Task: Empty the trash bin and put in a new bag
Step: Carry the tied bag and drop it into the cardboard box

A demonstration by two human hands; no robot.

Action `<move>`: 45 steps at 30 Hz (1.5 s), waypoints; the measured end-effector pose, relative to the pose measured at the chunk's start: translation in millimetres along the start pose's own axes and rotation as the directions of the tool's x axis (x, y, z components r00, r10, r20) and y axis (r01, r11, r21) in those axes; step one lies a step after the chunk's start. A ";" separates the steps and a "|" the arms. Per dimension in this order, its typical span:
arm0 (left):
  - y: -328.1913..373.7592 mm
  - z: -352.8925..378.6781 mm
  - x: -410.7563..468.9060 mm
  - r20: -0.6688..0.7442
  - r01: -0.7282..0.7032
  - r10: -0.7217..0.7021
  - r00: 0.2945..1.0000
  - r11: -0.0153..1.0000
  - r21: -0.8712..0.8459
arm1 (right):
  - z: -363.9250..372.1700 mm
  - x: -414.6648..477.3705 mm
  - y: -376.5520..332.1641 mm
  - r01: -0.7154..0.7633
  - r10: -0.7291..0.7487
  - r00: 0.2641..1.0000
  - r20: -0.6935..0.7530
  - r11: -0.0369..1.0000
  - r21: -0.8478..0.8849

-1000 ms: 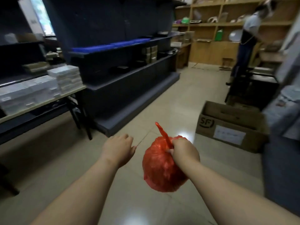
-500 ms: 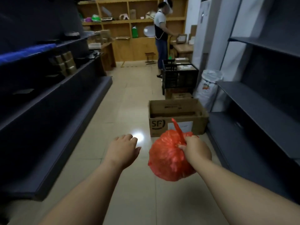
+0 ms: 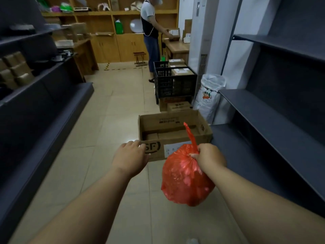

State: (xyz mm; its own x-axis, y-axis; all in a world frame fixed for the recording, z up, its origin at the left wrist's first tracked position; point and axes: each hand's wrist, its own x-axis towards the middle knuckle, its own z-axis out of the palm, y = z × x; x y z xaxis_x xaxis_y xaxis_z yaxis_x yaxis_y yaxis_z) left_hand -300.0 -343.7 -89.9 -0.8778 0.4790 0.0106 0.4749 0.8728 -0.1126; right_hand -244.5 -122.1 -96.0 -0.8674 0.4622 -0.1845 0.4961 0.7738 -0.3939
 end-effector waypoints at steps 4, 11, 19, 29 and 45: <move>4.9 2.3 94.6 0.021 0.015 -0.015 1.000 1.000 0.000 | -17.1 90.0 -4.0 0.009 -0.009 0.998 0.070 1.000 0.000; 8.4 4.4 220.0 0.029 0.018 -0.017 0.999 0.999 -0.039 | -53.8 222.9 -21.8 0.018 -0.020 0.999 0.038 0.999 0.038; -9.3 24.9 339.4 0.047 0.021 -0.019 0.999 0.999 -0.042 | -71.5 351.0 -45.0 0.034 -0.034 0.999 0.018 0.999 0.015; -62.6 46.7 521.8 0.076 -0.044 0.046 0.996 0.999 -0.030 | -44.3 528.1 -87.9 -0.094 0.098 0.994 0.040 0.991 -0.090; -98.9 70.2 694.4 0.164 -0.111 0.112 0.980 0.994 -0.018 | -23.6 690.4 -129.1 -0.174 0.171 0.982 0.082 0.984 0.032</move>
State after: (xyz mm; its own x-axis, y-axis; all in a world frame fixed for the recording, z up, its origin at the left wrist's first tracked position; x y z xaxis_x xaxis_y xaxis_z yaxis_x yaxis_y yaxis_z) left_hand -961.0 -103.9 -141.2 -0.8172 0.5521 -0.1657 0.5705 0.8157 -0.0957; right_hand -906.5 107.4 -151.3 -0.7698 0.5510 -0.3221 0.6382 0.6672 -0.3841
